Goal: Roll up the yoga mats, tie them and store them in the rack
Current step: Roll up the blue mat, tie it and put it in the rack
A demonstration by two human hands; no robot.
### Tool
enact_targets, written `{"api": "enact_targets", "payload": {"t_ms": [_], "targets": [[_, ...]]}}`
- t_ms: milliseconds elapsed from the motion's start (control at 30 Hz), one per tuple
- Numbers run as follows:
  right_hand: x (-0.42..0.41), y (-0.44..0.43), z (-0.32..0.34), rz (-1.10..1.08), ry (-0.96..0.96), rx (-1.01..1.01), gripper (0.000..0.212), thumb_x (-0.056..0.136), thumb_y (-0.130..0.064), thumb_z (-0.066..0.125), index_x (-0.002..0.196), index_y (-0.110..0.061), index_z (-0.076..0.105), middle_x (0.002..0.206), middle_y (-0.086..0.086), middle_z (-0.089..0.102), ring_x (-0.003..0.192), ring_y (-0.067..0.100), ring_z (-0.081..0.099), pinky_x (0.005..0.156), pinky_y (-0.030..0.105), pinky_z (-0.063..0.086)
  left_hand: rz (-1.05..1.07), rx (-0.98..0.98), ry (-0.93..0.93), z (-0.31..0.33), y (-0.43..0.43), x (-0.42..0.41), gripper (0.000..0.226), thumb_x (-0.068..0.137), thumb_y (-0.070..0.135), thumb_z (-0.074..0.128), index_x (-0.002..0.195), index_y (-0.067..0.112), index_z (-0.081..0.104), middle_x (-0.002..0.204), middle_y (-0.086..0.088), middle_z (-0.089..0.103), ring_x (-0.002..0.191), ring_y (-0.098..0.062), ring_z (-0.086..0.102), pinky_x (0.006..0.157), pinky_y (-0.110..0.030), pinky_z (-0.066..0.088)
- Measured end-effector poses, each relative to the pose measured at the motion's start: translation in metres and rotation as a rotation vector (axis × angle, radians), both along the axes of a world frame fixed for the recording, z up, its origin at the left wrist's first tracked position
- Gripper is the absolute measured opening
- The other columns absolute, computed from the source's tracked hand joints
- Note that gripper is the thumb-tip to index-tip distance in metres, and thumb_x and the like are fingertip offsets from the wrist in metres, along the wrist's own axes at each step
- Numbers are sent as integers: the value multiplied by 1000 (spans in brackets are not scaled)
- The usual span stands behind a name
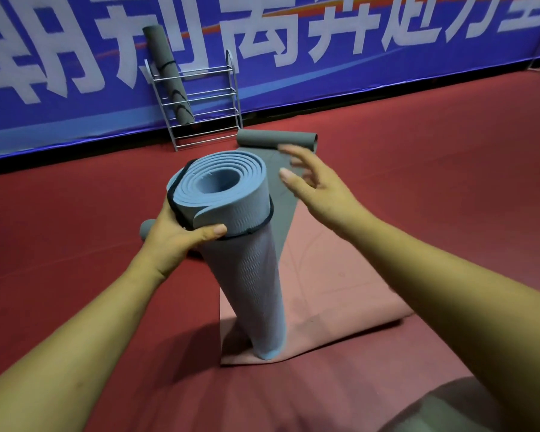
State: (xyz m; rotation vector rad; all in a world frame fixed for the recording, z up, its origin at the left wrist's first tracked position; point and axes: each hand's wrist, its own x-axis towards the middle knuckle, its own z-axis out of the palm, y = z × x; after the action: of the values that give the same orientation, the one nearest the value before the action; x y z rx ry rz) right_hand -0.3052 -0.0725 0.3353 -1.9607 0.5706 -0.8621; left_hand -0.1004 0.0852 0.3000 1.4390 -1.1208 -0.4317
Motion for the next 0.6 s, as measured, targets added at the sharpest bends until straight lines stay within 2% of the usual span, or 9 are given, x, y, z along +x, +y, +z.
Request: {"api": "enact_targets", "payload": {"t_ms": [67, 133, 167, 233, 300, 333, 467, 533, 600], "targets": [[0, 13, 17, 212, 61, -100, 57, 90, -40, 69, 139, -50, 42, 152, -11, 34, 140, 6, 36, 110, 21, 36, -1, 13, 3, 1, 1, 5, 117, 46, 40, 89, 146, 11, 37, 142, 2, 53, 131, -10, 50, 112, -34, 40], [7, 23, 15, 242, 238, -241, 69, 83, -45, 75, 143, -47, 42, 157, -4, 24, 147, 6, 21, 117, 22, 25, -21, 24, -11, 2, -1, 4, 112, 51, 34, 87, 147, 11, 35, 144, 0, 52, 132, -13, 49, 112, -36, 40], [12, 27, 10, 220, 272, -280, 72, 81, -45, 77, 145, -43, 42, 155, 0, 26, 146, 6, 23, 119, 24, 24, -34, 29, -26, 3, -3, 2, 109, 54, 31, 86, 148, 11, 34, 144, -1, 52, 133, -14, 49, 113, -38, 39], [17, 26, -1, 161, 256, -308, 74, 79, -44, 79, 144, -36, 44, 144, 2, 38, 135, 7, 36, 116, 20, 28, -43, 29, -58, 3, -8, -3, 108, 58, 30, 86, 149, 12, 31, 146, -1, 50, 134, -15, 47, 114, -42, 38], [14, 24, 1, 109, 271, -338, 68, 78, -42, 80, 137, -34, 50, 133, 0, 45, 119, 5, 42, 98, -3, 27, -29, 23, -72, 3, -10, -7, 111, 58, 36, 86, 150, 14, 29, 146, 1, 49, 135, -11, 46, 114, -39, 37], [11, 23, 4, 94, 283, -341, 66, 77, -42, 81, 135, -34, 51, 131, 0, 46, 114, 4, 41, 89, -6, 26, -20, 24, -72, 3, -10, -9, 114, 56, 41, 86, 150, 15, 28, 146, 3, 48, 134, -9, 46, 114, -36, 37], [7, 22, 4, 84, 283, -345, 63, 76, -43, 82, 131, -35, 53, 127, 0, 47, 112, 7, 42, 90, 13, 33, 16, -10, -80, 5, -7, -14, 112, 60, 67, 79, 148, 20, 27, 144, 8, 47, 132, -4, 47, 106, -21, 40], [7, 19, 3, 74, 274, -338, 62, 75, -44, 82, 129, -35, 53, 125, 0, 47, 113, 9, 44, 94, 19, 35, 97, -44, -124, 8, -7, -15, 90, 69, 62, 73, 140, 23, 33, 135, 6, 53, 122, -3, 53, 99, -18, 44], [5, 16, 3, 68, 270, -326, 61, 74, -45, 83, 127, -37, 54, 125, 0, 48, 114, 10, 44, 97, 23, 37, 189, -61, -119, 12, -8, -19, 66, 77, 61, 61, 128, 25, 40, 120, -3, 60, 104, -5, 60, 94, -25, 49]]}}
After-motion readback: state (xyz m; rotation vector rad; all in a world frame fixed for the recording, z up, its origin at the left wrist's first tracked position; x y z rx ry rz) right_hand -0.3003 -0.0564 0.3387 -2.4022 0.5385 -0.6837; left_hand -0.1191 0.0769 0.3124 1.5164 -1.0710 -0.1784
